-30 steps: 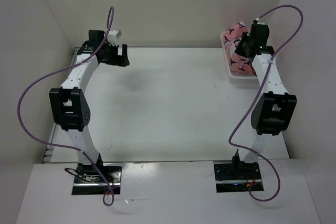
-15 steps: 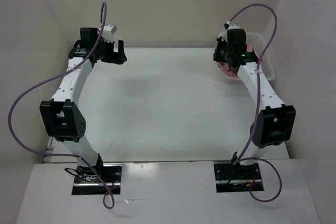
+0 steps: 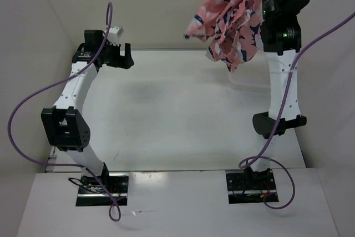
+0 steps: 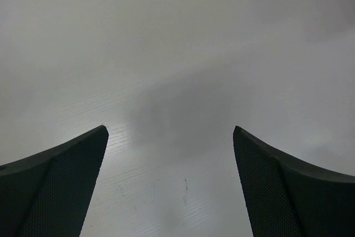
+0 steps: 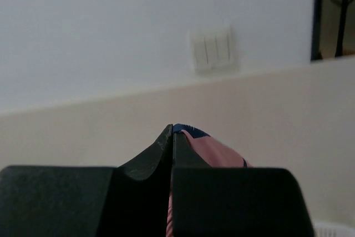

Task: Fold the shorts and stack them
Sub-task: Move the shorts to the center of the board

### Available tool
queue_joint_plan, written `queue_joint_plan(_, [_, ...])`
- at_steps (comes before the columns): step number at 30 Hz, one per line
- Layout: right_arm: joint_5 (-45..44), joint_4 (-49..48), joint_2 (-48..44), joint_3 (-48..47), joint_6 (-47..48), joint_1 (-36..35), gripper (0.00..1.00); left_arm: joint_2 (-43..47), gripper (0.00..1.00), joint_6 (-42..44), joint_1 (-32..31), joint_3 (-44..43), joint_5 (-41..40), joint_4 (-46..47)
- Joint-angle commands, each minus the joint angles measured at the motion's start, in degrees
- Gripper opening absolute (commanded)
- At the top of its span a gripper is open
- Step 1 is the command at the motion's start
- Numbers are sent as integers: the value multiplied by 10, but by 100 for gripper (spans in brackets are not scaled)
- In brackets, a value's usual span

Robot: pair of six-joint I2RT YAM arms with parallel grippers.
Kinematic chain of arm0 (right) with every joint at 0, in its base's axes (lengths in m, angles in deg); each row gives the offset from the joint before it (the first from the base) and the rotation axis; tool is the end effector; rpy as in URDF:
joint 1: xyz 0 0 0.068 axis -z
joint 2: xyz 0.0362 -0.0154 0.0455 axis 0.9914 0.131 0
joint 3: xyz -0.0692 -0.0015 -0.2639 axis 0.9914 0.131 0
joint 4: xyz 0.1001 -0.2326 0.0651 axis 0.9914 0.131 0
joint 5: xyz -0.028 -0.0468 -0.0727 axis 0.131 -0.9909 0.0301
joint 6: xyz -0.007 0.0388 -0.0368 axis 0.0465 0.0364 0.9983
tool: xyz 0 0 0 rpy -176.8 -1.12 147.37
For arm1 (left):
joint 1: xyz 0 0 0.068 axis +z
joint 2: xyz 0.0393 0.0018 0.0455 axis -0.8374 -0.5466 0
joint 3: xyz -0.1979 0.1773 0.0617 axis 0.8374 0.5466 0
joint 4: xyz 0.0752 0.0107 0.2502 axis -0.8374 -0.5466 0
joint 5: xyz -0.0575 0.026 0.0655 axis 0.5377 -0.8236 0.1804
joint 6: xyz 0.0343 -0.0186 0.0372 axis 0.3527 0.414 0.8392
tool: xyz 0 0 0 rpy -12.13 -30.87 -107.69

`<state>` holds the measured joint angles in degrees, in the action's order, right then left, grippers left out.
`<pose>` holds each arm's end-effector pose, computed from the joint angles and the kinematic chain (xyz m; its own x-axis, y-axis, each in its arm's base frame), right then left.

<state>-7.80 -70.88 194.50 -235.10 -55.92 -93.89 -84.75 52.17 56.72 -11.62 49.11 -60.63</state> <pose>0.3309 0.0600 0.6181 0.3812 0.1818 -0.9064 -0.0671 0.9833 0.1690 0.3968 -0.0119 0.3572 -0.5459 0.0167 -0.8377 0.2648 0.9520 -0.1536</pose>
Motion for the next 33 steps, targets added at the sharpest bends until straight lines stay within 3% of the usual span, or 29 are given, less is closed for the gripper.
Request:
queue_joint_plan(1, [-28,-73,37,-135,34,-26,0,24,100,-9,-2,-40,9,17])
queue_joint_plan(5, [62,-97,44,-186,39,-89,0,24,100,-9,-2,-40,9,17])
queue_joint_plan(11, [109,-59,75,-212,59,-220,0,51,100,-9,4,-40,-61,24])
queue_joint_plan(21, [148,28,166,-205,-34,-244,0,112,100,-9,69,5,-213,54])
queue_joint_plan(22, [148,40,173,-196,-49,-244,4,124,100,-9,69,12,-228,60])
queue_joint_plan(23, [154,53,180,-181,-54,-244,19,130,100,-9,69,30,-228,60])
queue_joint_plan(24, [165,80,193,-171,-54,-238,43,140,100,-9,69,39,-228,60])
queue_joint_plan(25, [198,93,199,-159,-54,-238,86,146,100,-9,69,48,-228,54])
queue_joint_plan(27, [219,134,207,-118,-60,-231,99,159,100,-9,69,72,-215,47])
queue_joint_plan(31, [247,156,193,1,-77,-208,100,173,100,-9,69,108,-129,-16])
queue_joint_plan(33, [237,156,177,72,-34,-207,100,173,100,-9,69,124,-113,-34])
